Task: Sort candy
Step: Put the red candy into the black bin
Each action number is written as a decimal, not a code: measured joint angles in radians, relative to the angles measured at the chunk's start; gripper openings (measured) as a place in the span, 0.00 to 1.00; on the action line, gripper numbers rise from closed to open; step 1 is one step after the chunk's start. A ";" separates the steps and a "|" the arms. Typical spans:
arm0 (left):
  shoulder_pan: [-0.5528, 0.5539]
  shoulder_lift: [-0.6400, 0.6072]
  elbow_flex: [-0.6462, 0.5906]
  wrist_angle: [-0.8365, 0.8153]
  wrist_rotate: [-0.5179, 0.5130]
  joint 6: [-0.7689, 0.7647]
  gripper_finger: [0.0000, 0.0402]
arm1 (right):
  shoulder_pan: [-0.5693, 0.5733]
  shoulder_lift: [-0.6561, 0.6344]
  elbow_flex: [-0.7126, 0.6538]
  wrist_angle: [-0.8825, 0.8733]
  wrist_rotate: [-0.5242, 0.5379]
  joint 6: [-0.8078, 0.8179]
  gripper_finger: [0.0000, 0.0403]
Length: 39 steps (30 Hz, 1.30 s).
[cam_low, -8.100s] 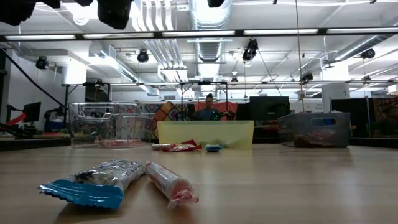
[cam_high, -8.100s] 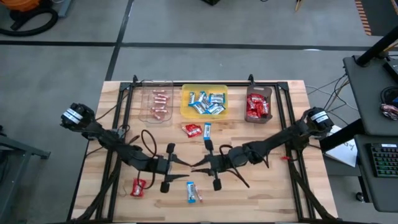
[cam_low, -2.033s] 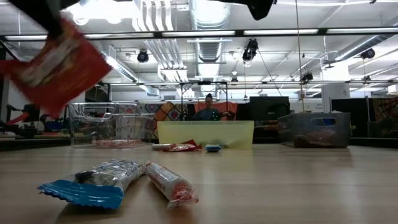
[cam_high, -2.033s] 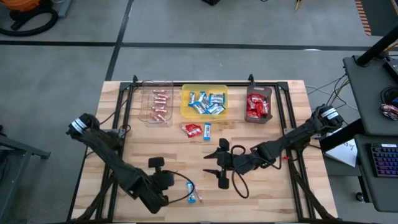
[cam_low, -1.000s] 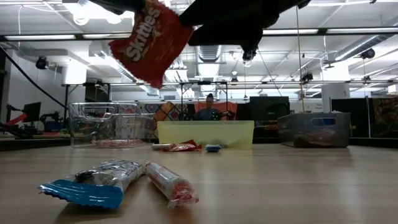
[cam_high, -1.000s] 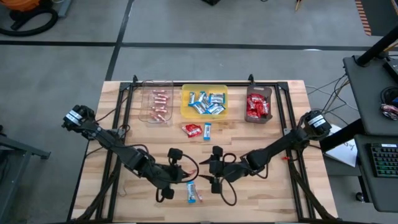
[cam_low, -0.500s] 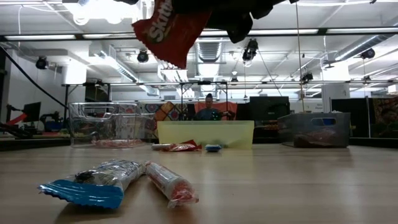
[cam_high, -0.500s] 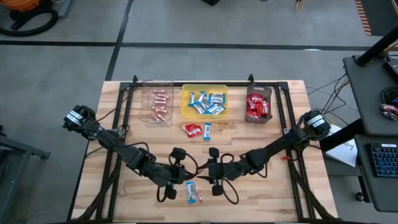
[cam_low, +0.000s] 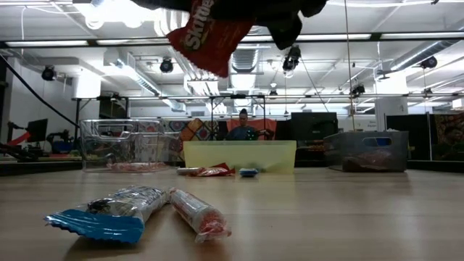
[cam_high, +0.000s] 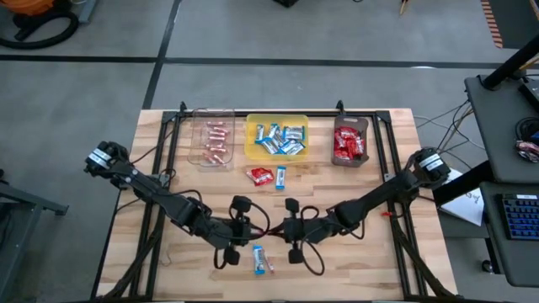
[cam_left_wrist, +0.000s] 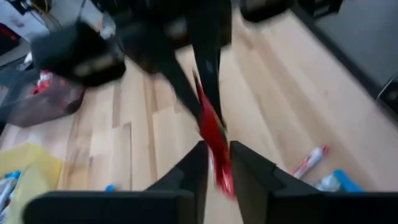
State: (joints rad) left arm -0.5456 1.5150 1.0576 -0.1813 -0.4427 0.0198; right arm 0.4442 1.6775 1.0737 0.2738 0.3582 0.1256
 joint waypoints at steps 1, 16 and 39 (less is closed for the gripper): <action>0.003 -0.004 0.000 -0.020 -0.001 0.003 0.15 | 0.000 -0.011 0.000 -0.025 0.004 0.026 0.02; 0.010 -0.162 -0.057 -0.091 -0.057 0.072 0.29 | -0.144 -0.243 0.000 -0.543 0.105 0.397 0.02; 0.011 -0.319 -0.326 0.260 -0.134 -0.021 0.28 | -0.782 -0.381 -0.028 -1.422 0.372 0.713 0.02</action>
State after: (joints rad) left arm -0.5343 1.1961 0.7318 0.0792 -0.5766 -0.0009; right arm -0.3377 1.2964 1.0458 -1.1478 0.7304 0.8381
